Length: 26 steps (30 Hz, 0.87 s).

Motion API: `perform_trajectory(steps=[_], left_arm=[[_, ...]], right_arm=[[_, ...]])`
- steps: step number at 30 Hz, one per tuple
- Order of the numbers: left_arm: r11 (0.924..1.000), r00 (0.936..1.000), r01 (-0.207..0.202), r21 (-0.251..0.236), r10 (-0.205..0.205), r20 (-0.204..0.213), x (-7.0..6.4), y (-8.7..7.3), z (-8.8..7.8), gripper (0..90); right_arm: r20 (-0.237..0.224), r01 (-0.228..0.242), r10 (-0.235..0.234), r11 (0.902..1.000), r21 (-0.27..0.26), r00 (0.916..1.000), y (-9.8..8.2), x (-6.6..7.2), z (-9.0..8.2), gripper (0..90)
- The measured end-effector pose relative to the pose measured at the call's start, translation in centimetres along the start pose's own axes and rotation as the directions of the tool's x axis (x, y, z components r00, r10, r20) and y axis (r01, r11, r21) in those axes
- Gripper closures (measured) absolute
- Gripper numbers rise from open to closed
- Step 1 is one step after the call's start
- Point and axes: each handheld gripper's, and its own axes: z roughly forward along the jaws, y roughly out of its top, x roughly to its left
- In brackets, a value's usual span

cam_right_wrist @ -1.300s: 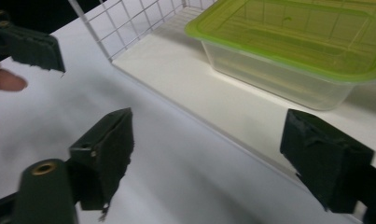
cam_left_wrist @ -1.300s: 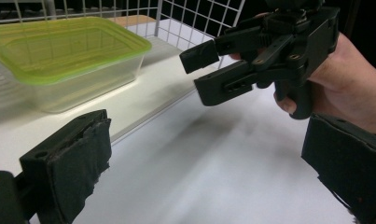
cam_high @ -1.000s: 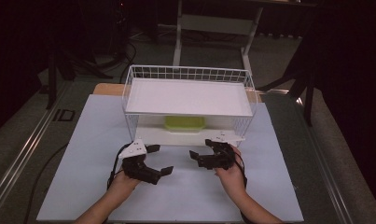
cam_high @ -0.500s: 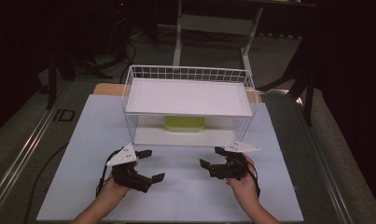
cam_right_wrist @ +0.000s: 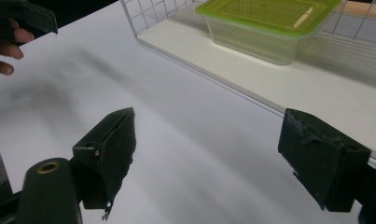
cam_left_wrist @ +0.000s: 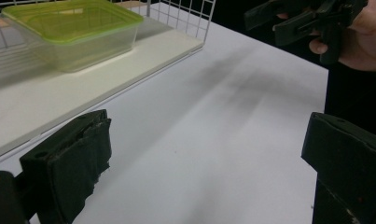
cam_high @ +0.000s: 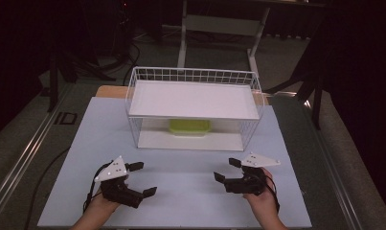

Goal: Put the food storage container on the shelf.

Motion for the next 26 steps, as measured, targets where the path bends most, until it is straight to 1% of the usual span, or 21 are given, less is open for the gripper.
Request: perform_trajectory(steps=[2, 3, 5, 6, 8, 12, 14, 16, 17, 18, 20, 22, 24, 26], left_arm=[[1.0000, 1.0000, -0.002, 0.002, 0.002, -0.002, -0.1, -0.3, -0.1, 2.3], [1.0000, 1.0000, -0.006, 0.006, 0.006, -0.002, -0.2, -0.4, -0.1, 2.3], [0.9998, 0.9999, -0.015, 0.010, 0.015, -0.001, -0.3, -0.6, -0.1, 2.3], [0.9998, 0.9998, -0.018, 0.012, 0.018, 0.001, -0.4, -0.7, -0.1, 2.3], [0.9998, 0.9998, -0.016, 0.012, 0.016, 0.006, -0.4, -0.8, -0.1, 2.3], [0.9999, 0.9999, -0.011, 0.008, 0.011, 0.004, -0.5, -1.2, 0.0, 2.3], [0.9999, 0.9999, -0.017, 0.002, 0.017, 0.002, -0.4, -1.4, 0.0, 2.3], [0.9998, 0.9999, -0.016, -0.009, 0.016, 0.003, -0.3, -1.5, 0.0, 2.3], [0.9998, 0.9998, -0.019, -0.009, 0.019, 0.000, -0.2, -1.5, 0.0, 2.3], [0.9997, 0.9997, -0.023, -0.011, 0.023, -0.007, -0.1, -1.6, 0.0, 2.3], [0.9996, 0.9996, -0.024, -0.017, 0.023, -0.017, 0.0, -1.8, -0.1, 2.3], [0.9994, 0.9994, -0.028, -0.018, 0.028, -0.022, 0.1, -1.9, -0.2, 2.3], [0.9994, 0.9994, -0.027, -0.023, 0.026, -0.024, 0.2, -2.0, -0.3, 2.3], [0.9994, 0.9992, -0.030, -0.018, 0.030, -0.027, 0.3, -2.1, -0.3, 2.3]], right_arm=[[-0.013, 0.014, -0.014, 0.9998, 0.016, 0.9998, -0.3, -0.1, -0.2, 18.4], [-0.012, 0.025, -0.025, 0.9995, 0.018, 0.9996, -0.5, -0.2, -0.4, 18.4], [-0.031, 0.040, -0.039, 0.9987, 0.032, 0.9987, -0.8, -0.3, -0.5, 17.3], [-0.034, 0.051, -0.049, 0.9979, 0.041, 0.9982, -1.0, -0.4, -0.5, 17.3], [-0.054, 0.049, -0.047, 0.9978, 0.045, 0.9974, -1.5, -0.6, -0.7, 17.3], [-0.053, 0.052, -0.050, 0.9973, 0.051, 0.9974, -2.3, -0.9, -0.7, 17.2], [-0.051, 0.056, -0.053, 0.9973, 0.049, 0.9973, -2.7, -1.1, -0.6, 17.3], [-0.057, 0.044, -0.042, 0.9986, 0.031, 0.9975, -3.1, -1.4, -0.6, 17.3], [-0.057, 0.044, -0.042, 0.9985, 0.032, 0.9975, -3.4, -1.6, -0.4, 17.3], [-0.047, 0.047, -0.046, 0.9982, 0.037, 0.9979, -3.6, -1.8, -0.4, 17.3], [-0.053, 0.030, -0.027, 0.9985, 0.045, 0.9982, -3.9, -2.1, -0.3, 17.3], [-0.038, 0.034, -0.032, 0.9980, 0.053, 0.9988, -4.2, -2.4, -0.2, 17.4], [-0.039, 0.021, -0.019, 0.9984, 0.053, 0.9991, -4.3, -2.6, -0.3, 17.4], [-0.036, 0.018, -0.016, 0.9982, 0.056, 0.9992, -4.4, -2.7, -0.4, 17.4]])
